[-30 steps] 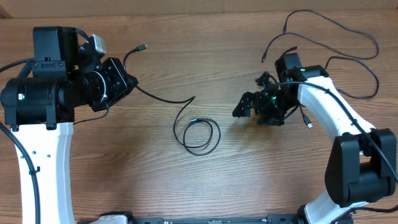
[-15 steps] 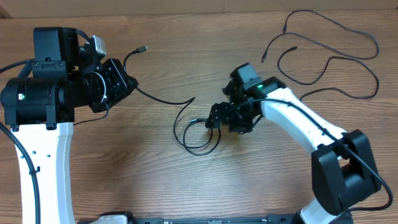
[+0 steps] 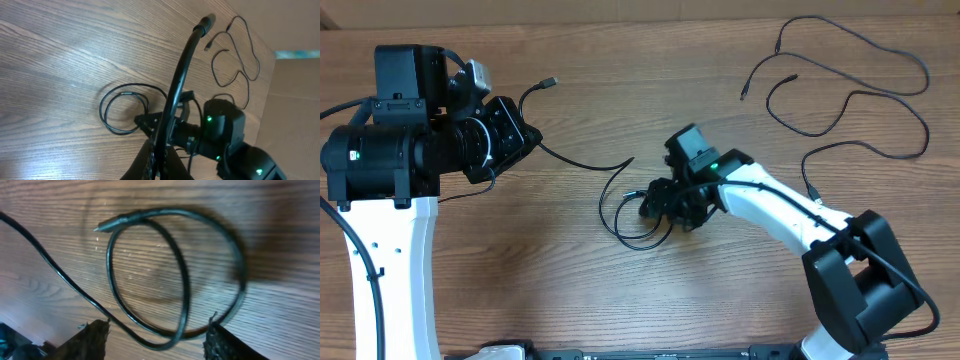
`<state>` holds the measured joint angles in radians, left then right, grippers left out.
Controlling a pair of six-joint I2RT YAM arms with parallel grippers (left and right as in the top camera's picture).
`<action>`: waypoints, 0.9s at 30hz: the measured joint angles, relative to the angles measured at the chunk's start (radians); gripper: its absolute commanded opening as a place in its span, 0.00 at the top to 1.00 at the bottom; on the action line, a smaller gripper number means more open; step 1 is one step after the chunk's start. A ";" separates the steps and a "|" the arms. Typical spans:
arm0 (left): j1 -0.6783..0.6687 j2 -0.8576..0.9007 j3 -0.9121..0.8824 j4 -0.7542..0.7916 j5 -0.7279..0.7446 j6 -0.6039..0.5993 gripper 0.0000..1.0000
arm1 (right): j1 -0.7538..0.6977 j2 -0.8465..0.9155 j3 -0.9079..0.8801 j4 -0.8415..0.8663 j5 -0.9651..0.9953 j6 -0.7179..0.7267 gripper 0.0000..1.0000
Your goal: Untangle cables
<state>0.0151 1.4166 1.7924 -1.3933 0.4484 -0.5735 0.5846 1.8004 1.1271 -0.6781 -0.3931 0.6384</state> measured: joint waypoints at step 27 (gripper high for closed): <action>0.000 0.000 0.000 -0.010 -0.003 0.000 0.96 | 0.066 0.000 -0.100 0.145 -0.011 0.160 0.96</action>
<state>0.0151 1.4166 1.7924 -1.4029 0.4450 -0.5735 0.6502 1.8004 1.0267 -0.5327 -0.4038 0.7982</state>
